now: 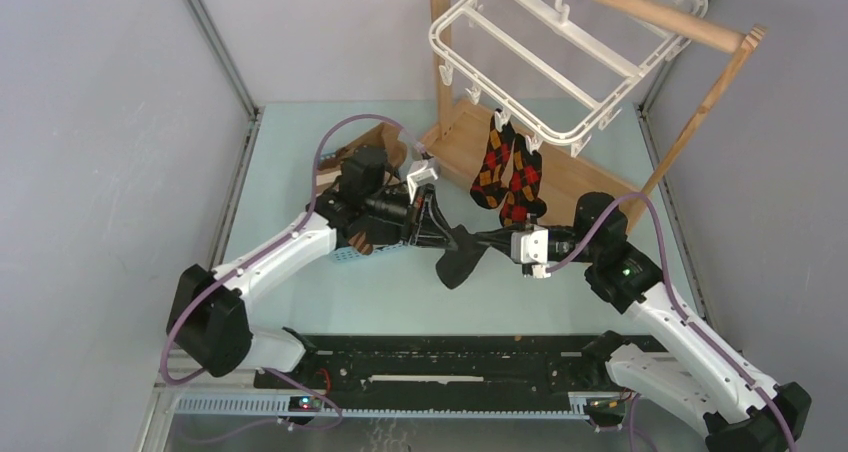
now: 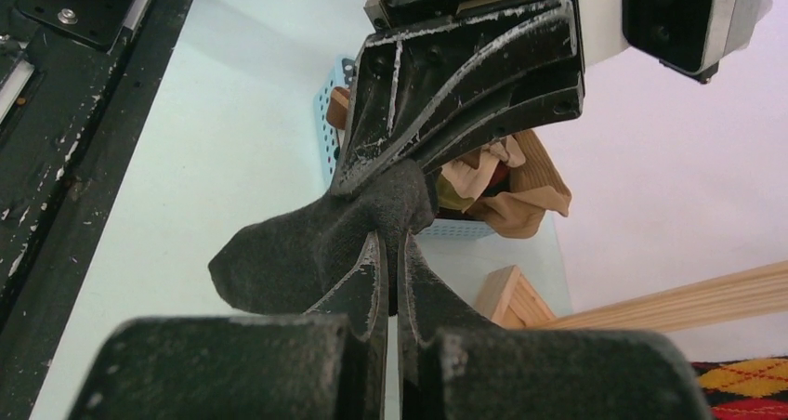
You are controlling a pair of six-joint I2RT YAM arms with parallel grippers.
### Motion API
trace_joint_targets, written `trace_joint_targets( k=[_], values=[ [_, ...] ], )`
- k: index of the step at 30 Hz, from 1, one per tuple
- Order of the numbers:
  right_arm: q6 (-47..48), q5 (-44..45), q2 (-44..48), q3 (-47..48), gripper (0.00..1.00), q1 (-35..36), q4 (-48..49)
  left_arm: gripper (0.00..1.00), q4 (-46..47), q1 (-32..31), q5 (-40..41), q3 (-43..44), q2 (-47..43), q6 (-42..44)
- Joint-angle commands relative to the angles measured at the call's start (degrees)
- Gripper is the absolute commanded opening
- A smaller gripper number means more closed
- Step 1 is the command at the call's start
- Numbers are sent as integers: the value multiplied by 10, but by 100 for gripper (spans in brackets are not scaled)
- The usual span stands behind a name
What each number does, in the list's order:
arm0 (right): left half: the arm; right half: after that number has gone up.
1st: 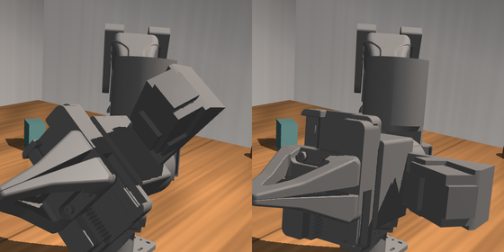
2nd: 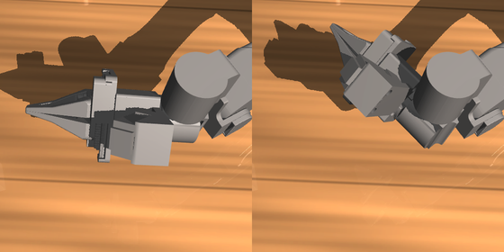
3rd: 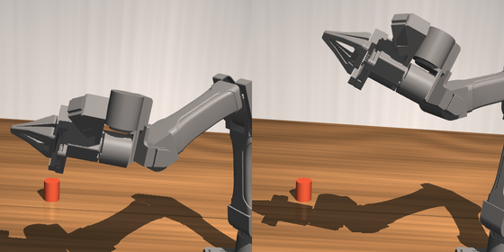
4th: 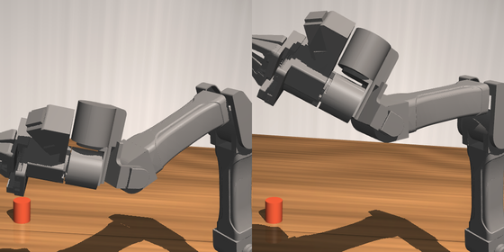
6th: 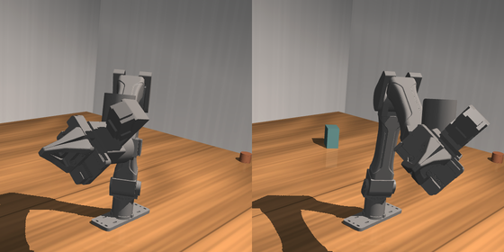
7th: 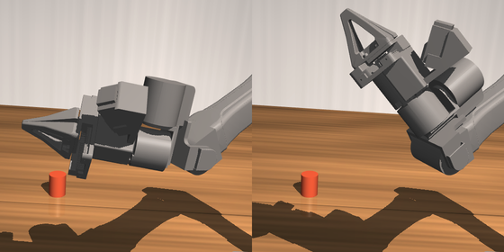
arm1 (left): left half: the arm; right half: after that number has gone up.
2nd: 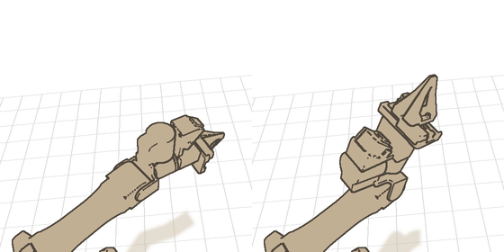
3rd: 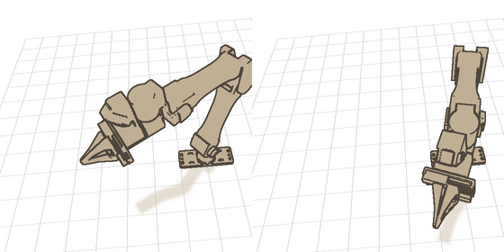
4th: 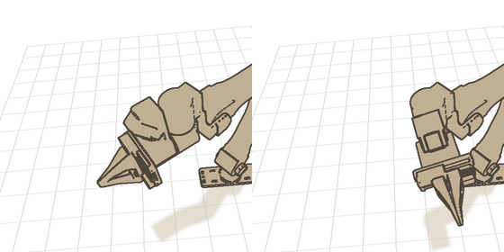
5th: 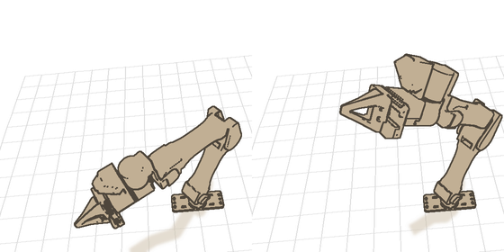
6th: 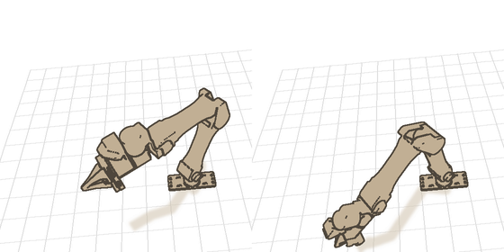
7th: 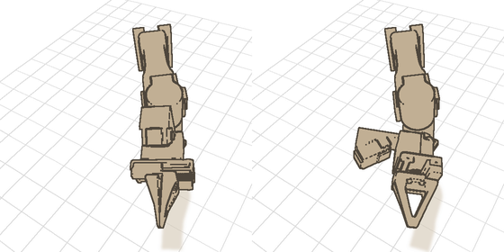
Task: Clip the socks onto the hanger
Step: Pick up the sock from the bin.
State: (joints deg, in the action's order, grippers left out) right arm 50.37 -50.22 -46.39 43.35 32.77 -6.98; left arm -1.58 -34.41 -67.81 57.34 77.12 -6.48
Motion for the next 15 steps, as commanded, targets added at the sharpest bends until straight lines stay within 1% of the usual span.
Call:
trace_joint_targets(
  k=[1,2,3,5,8,10,12,13,15],
  values=[
    [15,4,2,26,0,5,0,12,-34,-2,11,48,4,28],
    [16,5,3,28,1,5,-10,9,-51,-2,33,52,-1,49],
    [13,7,5,31,6,4,-23,8,-68,-2,71,54,-8,77],
    [-32,12,11,34,26,-10,-26,7,-86,-3,168,50,-32,121],
    [-127,-29,21,34,46,-66,-27,7,-93,-21,319,28,-83,216],
    [-159,-63,28,34,65,-91,-43,0,-76,-41,375,6,-114,285],
    [-173,-86,32,34,75,-100,-57,0,-19,-62,415,-31,-143,325],
    [-193,-84,32,34,77,-99,-57,0,7,-67,423,-44,-152,342],
    [-271,-64,26,34,82,-96,-18,0,43,-75,433,-55,-160,368]
  ],
)
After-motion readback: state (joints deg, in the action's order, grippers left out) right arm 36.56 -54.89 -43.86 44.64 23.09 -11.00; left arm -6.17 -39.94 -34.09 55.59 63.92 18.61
